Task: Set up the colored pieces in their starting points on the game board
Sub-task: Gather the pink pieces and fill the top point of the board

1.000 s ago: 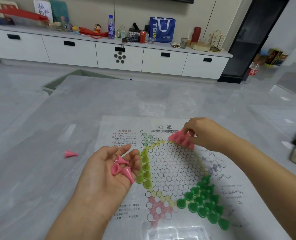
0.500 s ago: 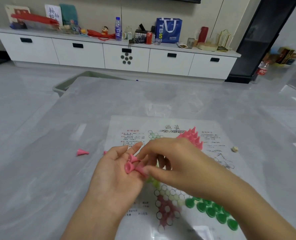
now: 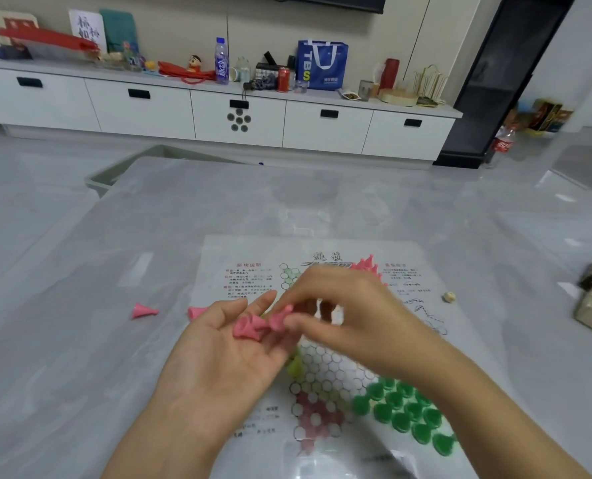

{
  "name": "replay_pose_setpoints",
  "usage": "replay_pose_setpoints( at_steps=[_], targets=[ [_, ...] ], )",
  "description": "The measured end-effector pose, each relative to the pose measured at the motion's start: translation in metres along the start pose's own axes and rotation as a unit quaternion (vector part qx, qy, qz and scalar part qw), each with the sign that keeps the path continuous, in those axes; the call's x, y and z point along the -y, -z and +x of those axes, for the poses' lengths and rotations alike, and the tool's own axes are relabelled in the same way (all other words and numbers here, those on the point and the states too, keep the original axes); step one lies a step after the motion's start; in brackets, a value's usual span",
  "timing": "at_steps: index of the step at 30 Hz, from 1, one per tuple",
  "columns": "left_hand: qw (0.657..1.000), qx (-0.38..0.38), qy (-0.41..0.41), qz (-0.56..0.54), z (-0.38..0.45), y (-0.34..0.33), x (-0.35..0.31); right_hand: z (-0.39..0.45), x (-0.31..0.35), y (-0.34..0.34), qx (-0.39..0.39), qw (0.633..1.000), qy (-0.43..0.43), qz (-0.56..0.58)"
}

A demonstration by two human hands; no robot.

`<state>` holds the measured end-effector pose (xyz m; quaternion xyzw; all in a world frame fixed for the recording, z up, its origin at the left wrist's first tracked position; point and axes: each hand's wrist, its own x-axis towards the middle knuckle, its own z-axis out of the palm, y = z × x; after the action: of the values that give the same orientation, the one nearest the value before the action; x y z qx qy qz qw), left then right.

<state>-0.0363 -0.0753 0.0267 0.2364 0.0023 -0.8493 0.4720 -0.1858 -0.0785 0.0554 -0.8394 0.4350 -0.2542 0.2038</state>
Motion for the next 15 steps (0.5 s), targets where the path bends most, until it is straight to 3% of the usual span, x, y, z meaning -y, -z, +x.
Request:
replay_pose_setpoints(
  at_steps=[3, 6, 10, 15],
  targets=[
    [0.998, -0.055, -0.027, 0.021, 0.002, 0.001, -0.003, -0.01, -0.028, 0.025, -0.126, 0.98, -0.147, 0.055],
    [0.996, -0.058, -0.048, 0.045, 0.005, 0.001, 0.001, -0.032, -0.074, 0.038, -0.244, 0.94, -0.237, -0.009],
    [0.992, -0.056, -0.052, 0.098, 0.008, -0.001, 0.006, -0.058, -0.11, 0.024, -0.201, 0.929, -0.308, -0.041],
    [0.991, -0.066, -0.048, 0.102, 0.012, 0.003, 0.007, -0.06, -0.12, 0.015, -0.174, 0.933, -0.306, -0.077]
  ],
)
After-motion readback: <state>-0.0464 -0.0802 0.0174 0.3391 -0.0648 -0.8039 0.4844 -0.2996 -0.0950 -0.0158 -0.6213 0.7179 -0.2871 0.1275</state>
